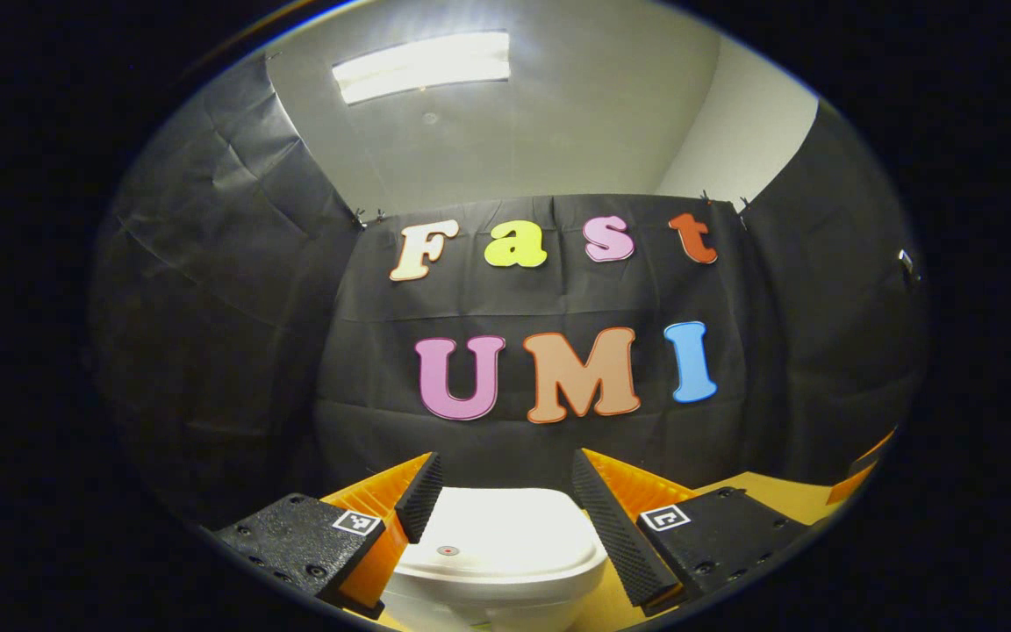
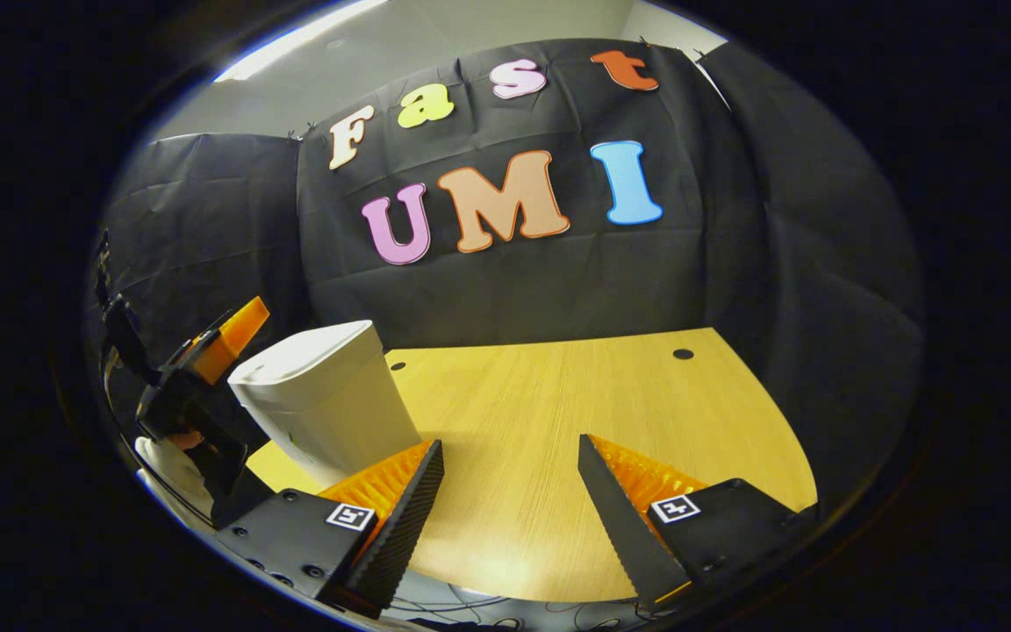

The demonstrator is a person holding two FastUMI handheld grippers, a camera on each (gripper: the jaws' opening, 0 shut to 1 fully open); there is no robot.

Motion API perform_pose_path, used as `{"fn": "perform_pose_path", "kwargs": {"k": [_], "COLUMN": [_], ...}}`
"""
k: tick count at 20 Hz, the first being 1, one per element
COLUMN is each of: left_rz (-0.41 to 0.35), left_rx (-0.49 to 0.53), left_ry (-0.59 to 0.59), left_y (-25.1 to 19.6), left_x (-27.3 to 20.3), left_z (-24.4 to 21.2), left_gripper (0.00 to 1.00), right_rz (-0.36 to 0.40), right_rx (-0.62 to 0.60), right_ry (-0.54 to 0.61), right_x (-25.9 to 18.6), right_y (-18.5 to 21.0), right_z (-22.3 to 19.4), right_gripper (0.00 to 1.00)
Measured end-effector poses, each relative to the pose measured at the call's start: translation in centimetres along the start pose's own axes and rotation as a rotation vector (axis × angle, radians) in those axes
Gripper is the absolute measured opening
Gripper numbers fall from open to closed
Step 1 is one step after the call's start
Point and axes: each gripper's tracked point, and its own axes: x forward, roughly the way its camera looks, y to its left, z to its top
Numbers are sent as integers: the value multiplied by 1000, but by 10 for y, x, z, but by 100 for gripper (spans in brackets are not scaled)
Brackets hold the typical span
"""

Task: Press the lid of the desktop garbage bin to open it, pick up the crumpled paper on the desktop and throw it into the bin, then pick up the pop can on the desktop and drop it into the bin, and finally close the garbage bin lid.

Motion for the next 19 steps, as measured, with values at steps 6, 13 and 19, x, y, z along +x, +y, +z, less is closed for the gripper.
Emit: {"fn": "perform_pose_path", "kwargs": {"k": [6,13,19], "left_rz": [-146,-168,-181], "left_rx": [-68,-176,-193], "left_ry": [80,105,144], "left_y": [-71,-98,-102], "left_x": [-20,-42,-49], "left_z": [-1,-3,-12], "left_gripper": [96,90,94], "right_rz": [-55,-120,-128], "right_rx": [-32,13,37], "right_ry": [-176,-316,-307], "right_x": [-17,-42,-47], "right_y": [5,-9,-9], "right_z": [41,59,55], "right_gripper": [98,97,97]}}
